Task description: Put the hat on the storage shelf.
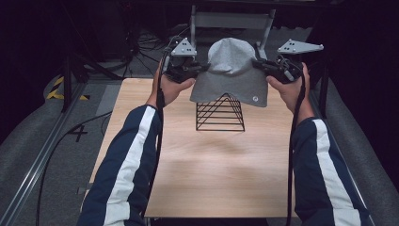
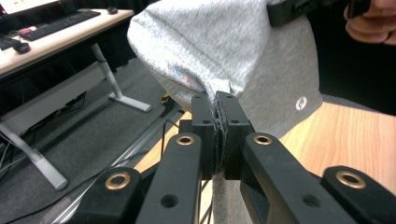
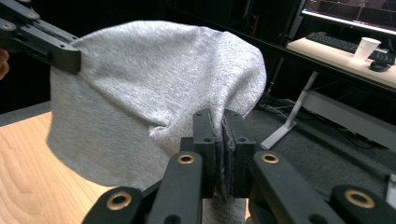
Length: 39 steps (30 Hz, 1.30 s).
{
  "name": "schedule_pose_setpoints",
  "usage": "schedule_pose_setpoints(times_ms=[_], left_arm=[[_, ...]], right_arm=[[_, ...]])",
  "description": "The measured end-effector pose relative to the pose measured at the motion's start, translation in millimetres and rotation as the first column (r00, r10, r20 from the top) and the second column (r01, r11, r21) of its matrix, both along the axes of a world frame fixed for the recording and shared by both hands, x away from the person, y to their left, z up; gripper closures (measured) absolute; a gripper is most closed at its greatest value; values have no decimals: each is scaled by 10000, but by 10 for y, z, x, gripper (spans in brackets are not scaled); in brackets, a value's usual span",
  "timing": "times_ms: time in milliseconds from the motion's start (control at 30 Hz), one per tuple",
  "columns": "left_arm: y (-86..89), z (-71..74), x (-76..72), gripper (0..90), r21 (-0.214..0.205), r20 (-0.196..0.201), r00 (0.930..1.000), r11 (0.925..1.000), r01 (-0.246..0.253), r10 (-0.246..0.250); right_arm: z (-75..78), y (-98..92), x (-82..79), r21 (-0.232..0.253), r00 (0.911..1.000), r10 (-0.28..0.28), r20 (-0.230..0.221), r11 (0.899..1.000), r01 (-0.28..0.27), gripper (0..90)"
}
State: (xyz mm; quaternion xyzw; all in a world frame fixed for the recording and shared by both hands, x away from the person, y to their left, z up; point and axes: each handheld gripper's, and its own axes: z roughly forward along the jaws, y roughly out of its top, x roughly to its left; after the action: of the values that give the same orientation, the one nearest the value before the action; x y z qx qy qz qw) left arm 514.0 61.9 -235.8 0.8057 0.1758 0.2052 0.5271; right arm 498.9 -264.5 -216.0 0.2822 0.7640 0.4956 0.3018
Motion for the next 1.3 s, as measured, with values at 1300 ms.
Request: schedule_pose_setpoints(times_ms=[1300], left_arm=[[8, -825, 110, 872, 442, -909, 9955, 9987, -234, 273]], right_arm=[[-748, 3, 40, -515, 9927, 386, -1139, 9977, -447, 855]])
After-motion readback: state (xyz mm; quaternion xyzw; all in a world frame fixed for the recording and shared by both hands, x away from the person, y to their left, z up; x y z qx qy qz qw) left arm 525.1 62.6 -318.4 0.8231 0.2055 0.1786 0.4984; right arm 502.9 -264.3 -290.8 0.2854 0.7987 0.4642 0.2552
